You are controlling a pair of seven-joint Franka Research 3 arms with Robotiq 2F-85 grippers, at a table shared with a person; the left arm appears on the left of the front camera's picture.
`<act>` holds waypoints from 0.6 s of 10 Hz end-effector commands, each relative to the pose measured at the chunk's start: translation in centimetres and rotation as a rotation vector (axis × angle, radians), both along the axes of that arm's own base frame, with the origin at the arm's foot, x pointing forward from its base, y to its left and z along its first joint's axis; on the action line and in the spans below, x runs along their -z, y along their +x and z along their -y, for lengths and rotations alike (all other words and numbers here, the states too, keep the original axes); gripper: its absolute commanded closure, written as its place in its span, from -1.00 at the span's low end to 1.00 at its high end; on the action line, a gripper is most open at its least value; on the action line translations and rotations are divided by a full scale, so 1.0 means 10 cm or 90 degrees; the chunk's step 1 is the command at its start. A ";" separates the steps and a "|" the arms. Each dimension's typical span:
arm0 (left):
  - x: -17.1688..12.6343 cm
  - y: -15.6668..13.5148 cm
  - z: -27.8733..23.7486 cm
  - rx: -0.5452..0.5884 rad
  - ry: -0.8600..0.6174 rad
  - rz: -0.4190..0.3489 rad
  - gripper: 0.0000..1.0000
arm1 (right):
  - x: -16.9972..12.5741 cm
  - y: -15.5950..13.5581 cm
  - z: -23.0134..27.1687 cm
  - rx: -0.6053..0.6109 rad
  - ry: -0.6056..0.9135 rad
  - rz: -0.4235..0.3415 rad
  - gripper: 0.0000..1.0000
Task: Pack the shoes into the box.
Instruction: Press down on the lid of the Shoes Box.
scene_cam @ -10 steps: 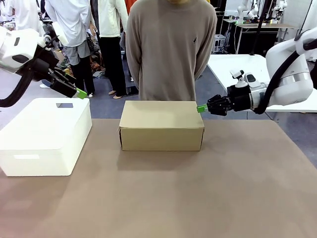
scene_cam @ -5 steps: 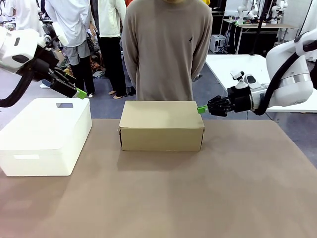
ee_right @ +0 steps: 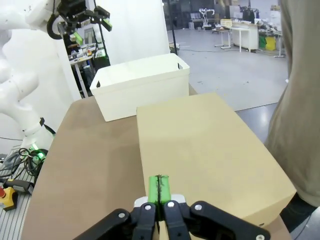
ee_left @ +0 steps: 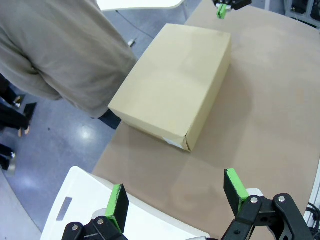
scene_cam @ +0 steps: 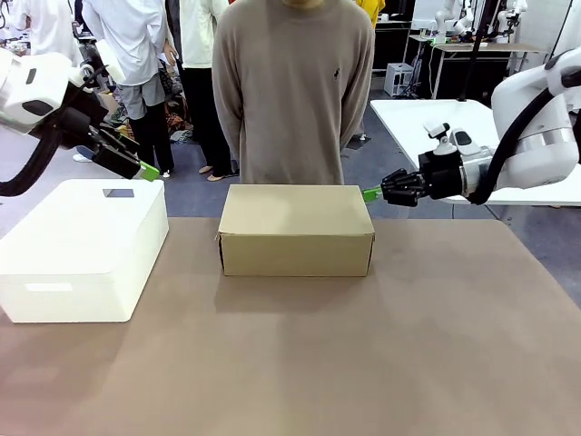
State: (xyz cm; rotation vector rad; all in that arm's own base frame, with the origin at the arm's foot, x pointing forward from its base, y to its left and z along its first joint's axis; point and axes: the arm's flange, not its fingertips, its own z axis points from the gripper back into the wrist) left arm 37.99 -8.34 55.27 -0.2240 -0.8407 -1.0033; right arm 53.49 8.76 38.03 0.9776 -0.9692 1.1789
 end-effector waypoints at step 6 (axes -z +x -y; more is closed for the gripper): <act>0.00 0.00 0.00 0.003 -0.008 0.002 -1.00 | -0.23 -0.20 0.01 0.007 -0.014 -0.003 1.00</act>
